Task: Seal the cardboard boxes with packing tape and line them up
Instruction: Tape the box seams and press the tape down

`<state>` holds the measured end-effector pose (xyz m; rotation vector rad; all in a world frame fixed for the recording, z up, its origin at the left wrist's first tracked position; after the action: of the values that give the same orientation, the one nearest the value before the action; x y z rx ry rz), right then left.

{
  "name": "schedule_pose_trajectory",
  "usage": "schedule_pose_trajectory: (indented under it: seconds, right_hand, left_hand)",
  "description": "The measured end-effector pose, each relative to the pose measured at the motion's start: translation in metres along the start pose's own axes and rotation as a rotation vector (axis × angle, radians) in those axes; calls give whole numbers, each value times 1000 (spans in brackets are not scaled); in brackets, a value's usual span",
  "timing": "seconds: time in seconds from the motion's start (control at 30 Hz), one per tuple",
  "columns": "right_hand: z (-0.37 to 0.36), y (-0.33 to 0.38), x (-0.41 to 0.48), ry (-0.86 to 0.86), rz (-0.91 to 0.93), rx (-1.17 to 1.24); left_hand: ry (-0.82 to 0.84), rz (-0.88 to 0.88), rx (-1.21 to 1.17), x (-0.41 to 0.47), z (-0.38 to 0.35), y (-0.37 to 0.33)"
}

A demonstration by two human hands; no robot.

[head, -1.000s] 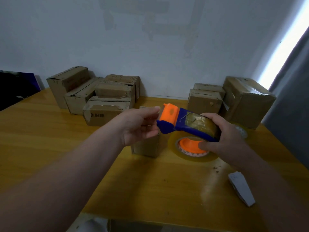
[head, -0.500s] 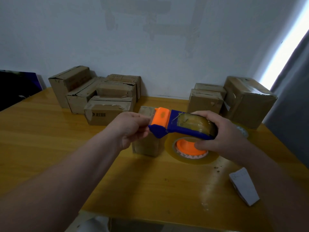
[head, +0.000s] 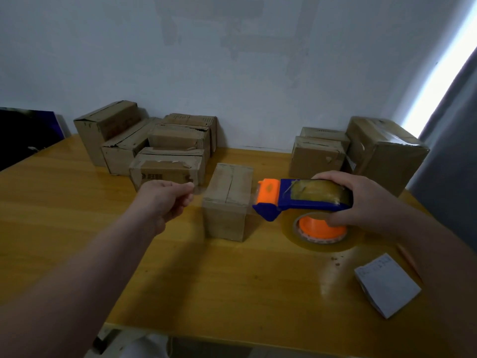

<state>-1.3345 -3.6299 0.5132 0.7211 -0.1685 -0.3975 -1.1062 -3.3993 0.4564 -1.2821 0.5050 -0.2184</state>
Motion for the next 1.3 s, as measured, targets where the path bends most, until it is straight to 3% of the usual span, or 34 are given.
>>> schedule_pose_trajectory:
  seconds: [0.33,0.6,0.97,1.03,1.1,1.17,1.3]
  right_hand:
    - [-13,-13,10,35,-51,1]
    - [-41,-26,15,99,-134,117]
    - [-46,-21,9,69,-146,154]
    - [-47,-20,8,66,-149,159]
    - [-47,-21,8,62,-156,164]
    - [-48,-22,8,60,-159,170]
    - [-49,-21,8,54,-151,167]
  left_hand:
    - [-26,13,23,16,-6,20]
    - [63,33,39,16,-20,36]
    - [52,-72,317,11,-24,36]
    - [-46,-146,258,7,-18,30]
    - [-81,-185,52,0,-18,23]
    - [-12,-189,-74,-10,-30,21]
    - [73,-179,-79,-24,-48,29]
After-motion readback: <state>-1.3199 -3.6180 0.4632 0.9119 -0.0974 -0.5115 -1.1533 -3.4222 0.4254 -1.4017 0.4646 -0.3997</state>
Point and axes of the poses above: each hand's wrist, its own x-axis towards the middle knuckle, its own z-axis out of the back of the hand, y = z × x, the point moved 7 cm from there along x, towards the middle knuckle, and after that the axes turned 8 degrees about x, right-handed, at the moved point
